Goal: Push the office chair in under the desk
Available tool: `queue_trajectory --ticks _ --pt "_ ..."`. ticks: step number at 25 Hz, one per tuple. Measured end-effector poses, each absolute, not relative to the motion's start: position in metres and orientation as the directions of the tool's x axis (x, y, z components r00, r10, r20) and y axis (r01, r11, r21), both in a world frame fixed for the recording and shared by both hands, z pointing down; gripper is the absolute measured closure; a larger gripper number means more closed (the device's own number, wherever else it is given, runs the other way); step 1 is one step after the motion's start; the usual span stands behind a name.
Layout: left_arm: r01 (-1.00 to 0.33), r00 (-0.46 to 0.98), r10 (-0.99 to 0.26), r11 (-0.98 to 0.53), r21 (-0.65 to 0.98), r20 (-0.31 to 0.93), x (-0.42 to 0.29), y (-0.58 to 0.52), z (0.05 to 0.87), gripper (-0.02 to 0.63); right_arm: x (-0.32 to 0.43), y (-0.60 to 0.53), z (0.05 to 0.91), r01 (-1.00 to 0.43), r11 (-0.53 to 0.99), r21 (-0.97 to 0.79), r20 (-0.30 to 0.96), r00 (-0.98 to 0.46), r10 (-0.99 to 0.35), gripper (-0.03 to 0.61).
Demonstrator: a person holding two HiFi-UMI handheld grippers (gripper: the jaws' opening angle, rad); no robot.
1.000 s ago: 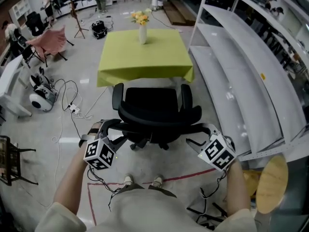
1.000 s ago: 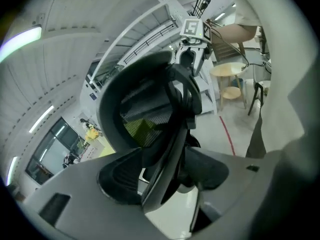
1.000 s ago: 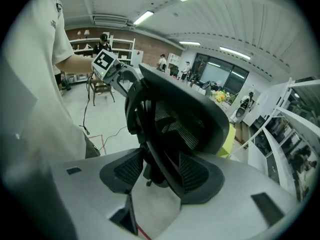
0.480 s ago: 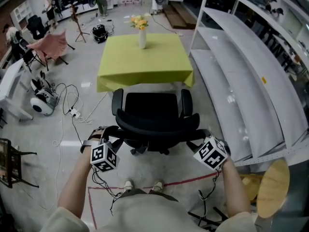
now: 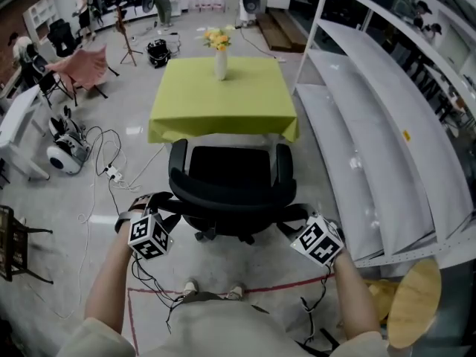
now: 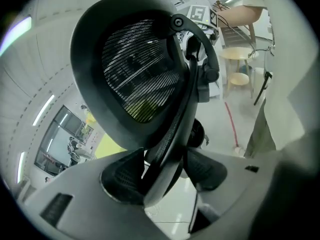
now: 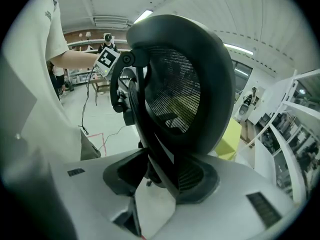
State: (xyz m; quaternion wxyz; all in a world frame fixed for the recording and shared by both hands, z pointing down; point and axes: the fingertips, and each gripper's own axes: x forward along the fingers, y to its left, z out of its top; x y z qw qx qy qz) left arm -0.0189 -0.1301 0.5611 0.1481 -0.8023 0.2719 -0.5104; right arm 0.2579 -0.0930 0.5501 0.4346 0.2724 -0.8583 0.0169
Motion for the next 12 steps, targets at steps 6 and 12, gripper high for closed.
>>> queue_trajectory --ticks 6,12 --pt "-0.328 0.336 -0.631 -0.775 -0.541 0.700 -0.015 -0.147 0.559 0.354 0.263 -0.117 0.550 -0.495 0.839 0.227 0.724 -0.491 -0.485 0.405" --pt "-0.352 0.330 -0.637 -0.768 -0.535 0.696 -0.015 -0.177 0.561 0.345 0.262 -0.147 0.548 -0.477 0.846 0.237 0.723 -0.495 -0.482 0.405"
